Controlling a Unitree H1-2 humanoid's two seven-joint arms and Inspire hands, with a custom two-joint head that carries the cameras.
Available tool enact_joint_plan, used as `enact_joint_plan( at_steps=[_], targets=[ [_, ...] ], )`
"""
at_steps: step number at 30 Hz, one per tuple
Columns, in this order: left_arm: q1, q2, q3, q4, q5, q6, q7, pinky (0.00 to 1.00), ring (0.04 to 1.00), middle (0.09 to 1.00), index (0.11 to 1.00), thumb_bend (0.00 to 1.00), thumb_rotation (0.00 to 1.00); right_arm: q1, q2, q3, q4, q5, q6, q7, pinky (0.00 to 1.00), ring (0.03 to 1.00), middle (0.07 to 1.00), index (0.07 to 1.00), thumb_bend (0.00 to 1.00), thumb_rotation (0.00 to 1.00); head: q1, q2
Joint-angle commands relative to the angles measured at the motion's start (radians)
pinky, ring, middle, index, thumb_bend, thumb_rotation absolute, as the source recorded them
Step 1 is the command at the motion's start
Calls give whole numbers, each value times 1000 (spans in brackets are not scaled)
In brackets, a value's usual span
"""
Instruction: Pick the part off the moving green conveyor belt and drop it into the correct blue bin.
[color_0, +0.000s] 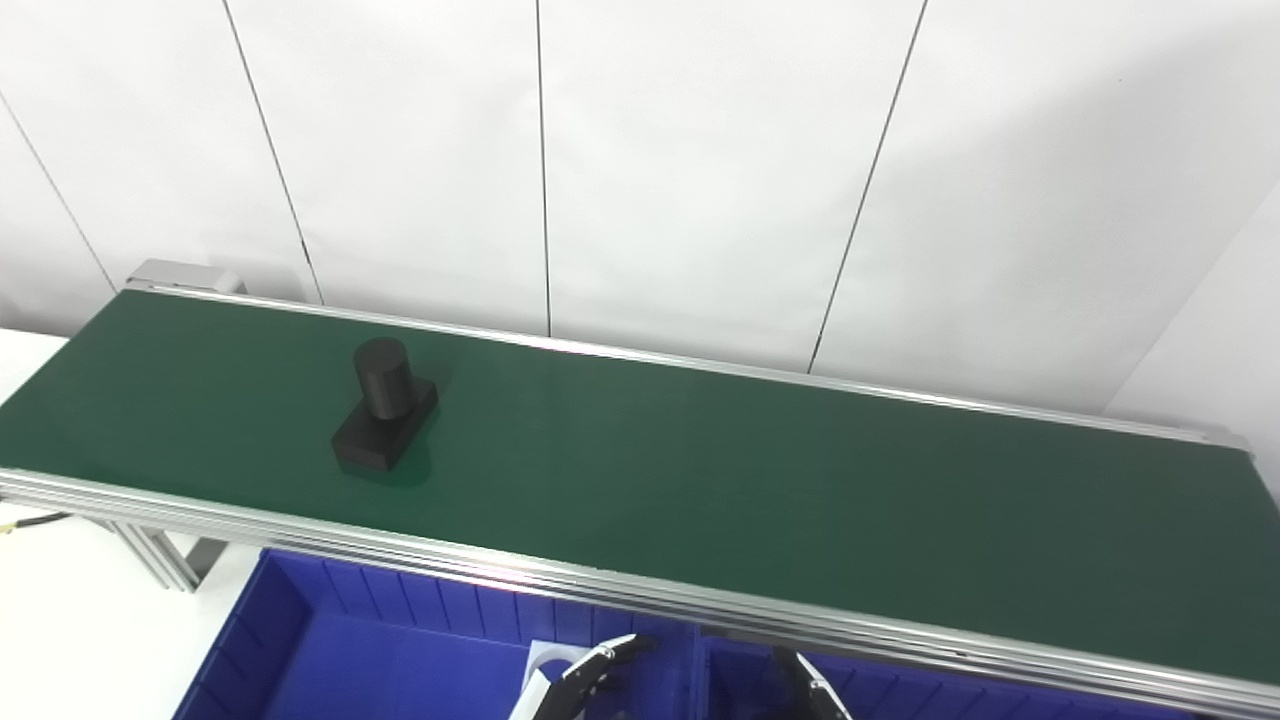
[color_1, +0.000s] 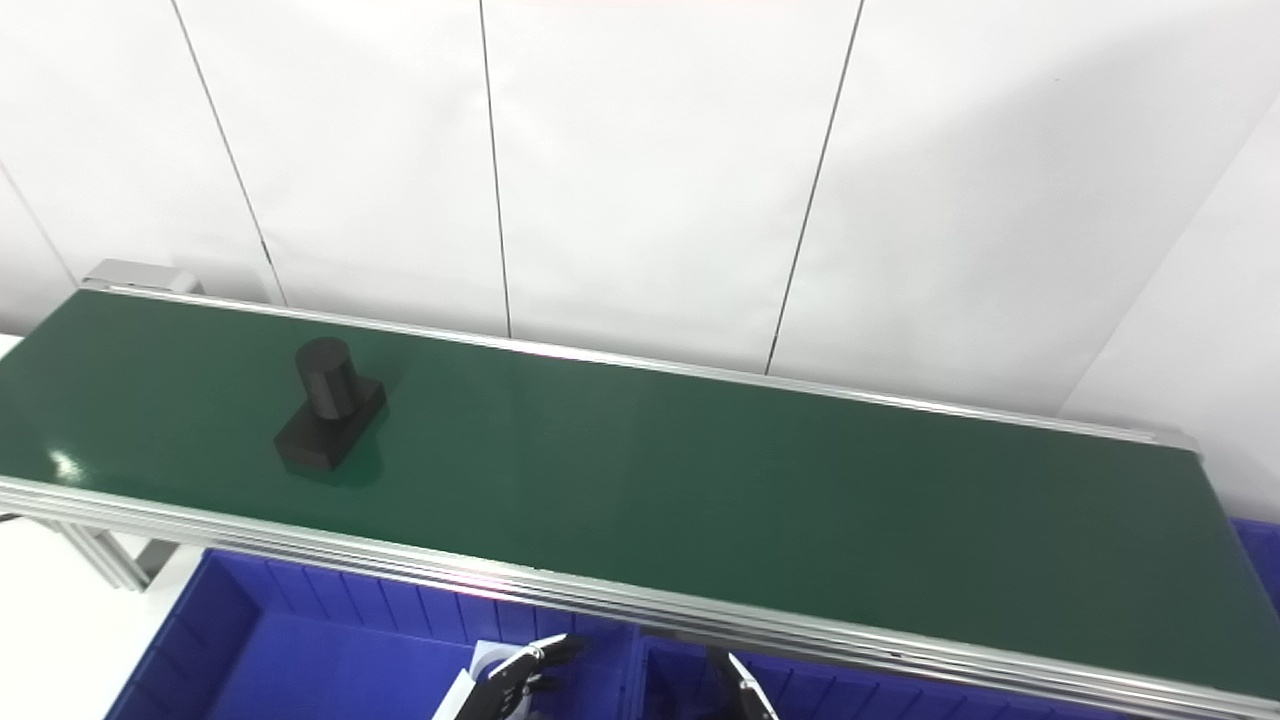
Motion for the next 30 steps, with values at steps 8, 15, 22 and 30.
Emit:
enact_joint_plan(
  at_steps=[8,15,22,30],
  targets=[
    [-28,5,-11,-7,-8,-27,20,756,858,872,804,889,1000,-29,-8,23,-7,2,-17,-39,930,934,917,894,894,1000,5,-2],
    [-31,2,-10,4,-25,-27,7,751,854,871,797,887,1000,-32,-10,27,3,9,-17,-33,934,941,923,898,906,1000,12,-13],
    [-43,4,-22,22,-6,-27,32,746,849,866,794,877,1000,-27,-1,-2,0,43,-17,20,943,944,925,901,927,997,16,-25],
    [-48,12,-38,25,-12,-27,50,743,844,858,792,881,1000,28,43,-130,-200,127,-17,217,892,913,919,895,952,953,14,-15]
  ],
)
